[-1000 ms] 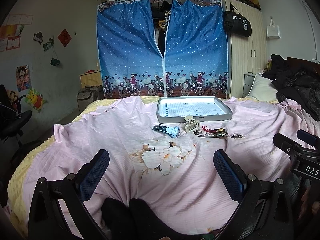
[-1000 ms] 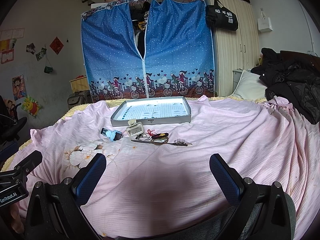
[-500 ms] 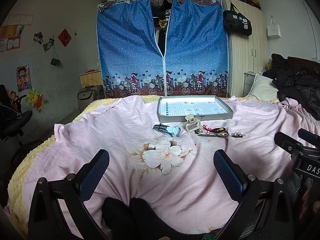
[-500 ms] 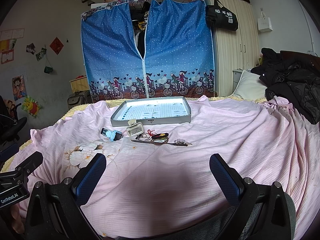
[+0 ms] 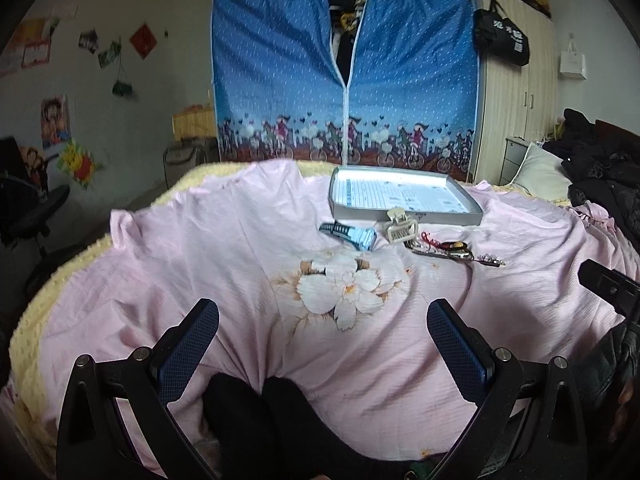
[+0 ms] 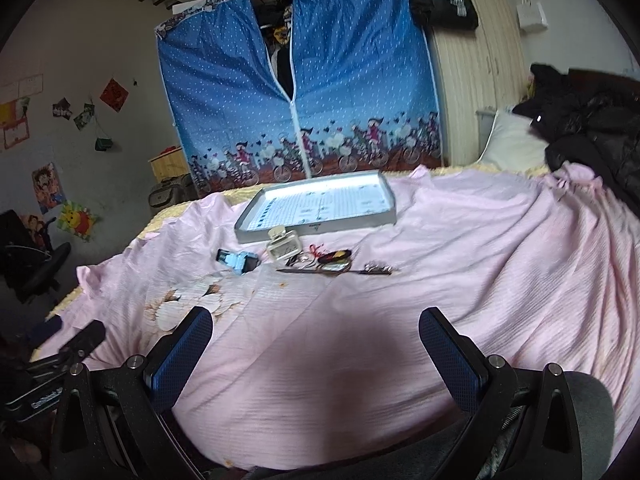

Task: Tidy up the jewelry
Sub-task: 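Grasp the blue smartwatch with the left tool while the right tool grasps the beige claw clip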

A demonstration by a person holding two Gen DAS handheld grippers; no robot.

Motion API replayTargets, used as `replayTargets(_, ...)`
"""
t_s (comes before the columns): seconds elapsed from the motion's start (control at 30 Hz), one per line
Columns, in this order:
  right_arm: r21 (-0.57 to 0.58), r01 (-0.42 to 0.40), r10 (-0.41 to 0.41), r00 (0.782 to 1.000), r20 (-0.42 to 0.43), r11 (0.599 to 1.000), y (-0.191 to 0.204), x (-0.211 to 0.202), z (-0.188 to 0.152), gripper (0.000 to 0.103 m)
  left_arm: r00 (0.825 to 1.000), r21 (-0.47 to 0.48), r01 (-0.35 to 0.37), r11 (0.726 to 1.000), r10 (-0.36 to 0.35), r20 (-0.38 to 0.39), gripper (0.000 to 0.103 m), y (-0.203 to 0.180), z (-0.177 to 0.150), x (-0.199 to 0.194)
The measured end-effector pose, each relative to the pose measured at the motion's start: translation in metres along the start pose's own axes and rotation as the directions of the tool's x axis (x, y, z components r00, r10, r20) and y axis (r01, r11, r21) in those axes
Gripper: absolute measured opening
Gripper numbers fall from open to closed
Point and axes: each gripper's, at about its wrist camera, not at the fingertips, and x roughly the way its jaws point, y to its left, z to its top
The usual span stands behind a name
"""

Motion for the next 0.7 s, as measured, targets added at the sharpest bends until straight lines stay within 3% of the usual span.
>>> replayTargets(0.1, 0.008, -0.06, 0.06, 0.996, -0.065, 0.998, -0.006, 0.013, 0.007, 0.103, 0.999, -0.013, 0.015, 1.0, -0.015, -0.04, 0.101, 0.005, 0.008, 0.017)
replayTargets(0.2, -0.058, -0.06, 0.054, 0.994, -0.097, 0.997, -0.003, 0.032, 0.018, 0.103, 0.999, -0.014, 0.024, 1.0, -0.024, -0.047, 0.101, 0.005, 0.019, 0.034)
replayTargets(0.43, -0.152, -0.152, 0.128, 0.979, -0.159, 0.977, -0.012, 0.1, 0.049, 0.103, 0.996, 0.059, 0.035, 0.998, -0.03, -0.09, 0.101, 0.006, 0.051, 0.095)
replayTargets(0.57, -0.19, -0.169, 0.127, 0.968, -0.216, 0.967, -0.014, 0.152, 0.068, 0.103, 0.985, -0.012, 0.1, 0.995, -0.101, -0.138, 0.101, 0.018, 0.064, 0.137)
replayTargets(0.7, -0.192, -0.162, 0.109, 0.959, -0.261, 0.968, -0.013, 0.207, 0.084, 0.103, 0.971, -0.048, 0.098, 0.994, -0.107, -0.213, 0.101, 0.029, 0.078, 0.185)
